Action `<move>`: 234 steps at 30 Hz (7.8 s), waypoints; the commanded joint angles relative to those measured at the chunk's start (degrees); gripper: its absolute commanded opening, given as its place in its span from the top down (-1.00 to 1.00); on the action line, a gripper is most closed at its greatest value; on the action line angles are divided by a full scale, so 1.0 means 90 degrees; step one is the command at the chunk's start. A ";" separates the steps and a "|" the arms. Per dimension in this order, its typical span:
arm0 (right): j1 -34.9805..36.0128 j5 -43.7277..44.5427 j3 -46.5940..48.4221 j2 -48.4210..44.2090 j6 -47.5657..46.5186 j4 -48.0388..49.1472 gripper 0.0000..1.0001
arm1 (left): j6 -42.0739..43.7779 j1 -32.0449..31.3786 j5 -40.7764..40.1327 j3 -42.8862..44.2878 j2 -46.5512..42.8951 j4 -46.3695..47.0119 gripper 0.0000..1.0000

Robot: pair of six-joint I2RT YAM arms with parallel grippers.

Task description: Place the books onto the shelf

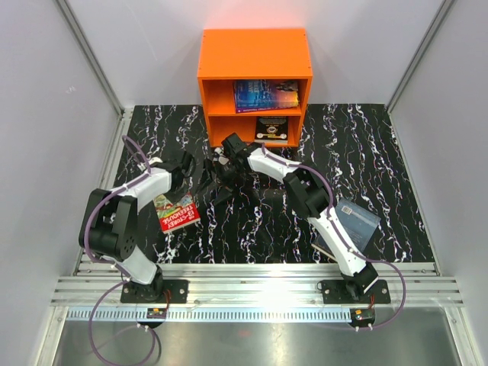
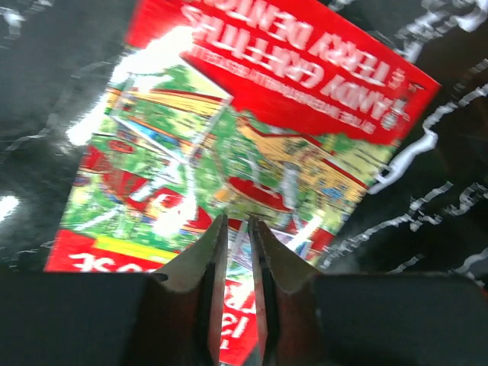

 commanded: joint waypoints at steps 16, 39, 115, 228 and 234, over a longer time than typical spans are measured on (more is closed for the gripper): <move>-0.0177 0.0327 -0.2339 -0.1231 -0.0968 -0.0156 -0.99 | 0.0742 0.1181 0.0878 -0.1384 -0.0954 0.1191 -0.65; -0.0900 0.0415 -0.4431 -0.2736 -0.1497 -0.0273 -0.98 | 0.2498 -0.0058 0.1764 0.0522 0.1097 0.2175 -0.76; -0.1828 0.0629 -0.6961 -0.3547 0.0526 0.4327 -0.89 | 0.1036 -0.1758 0.5986 0.1548 0.2593 0.5555 1.00; -0.2658 0.4068 -0.1266 -0.9103 -0.0696 -0.6045 -1.00 | -0.1259 -0.5069 -0.2151 -0.3343 -0.3445 0.8001 1.00; -0.2658 0.3969 -0.1795 -0.9328 -0.0657 -0.5996 -0.99 | -0.1298 -0.4415 -0.1057 -0.3189 -0.1162 1.1283 1.00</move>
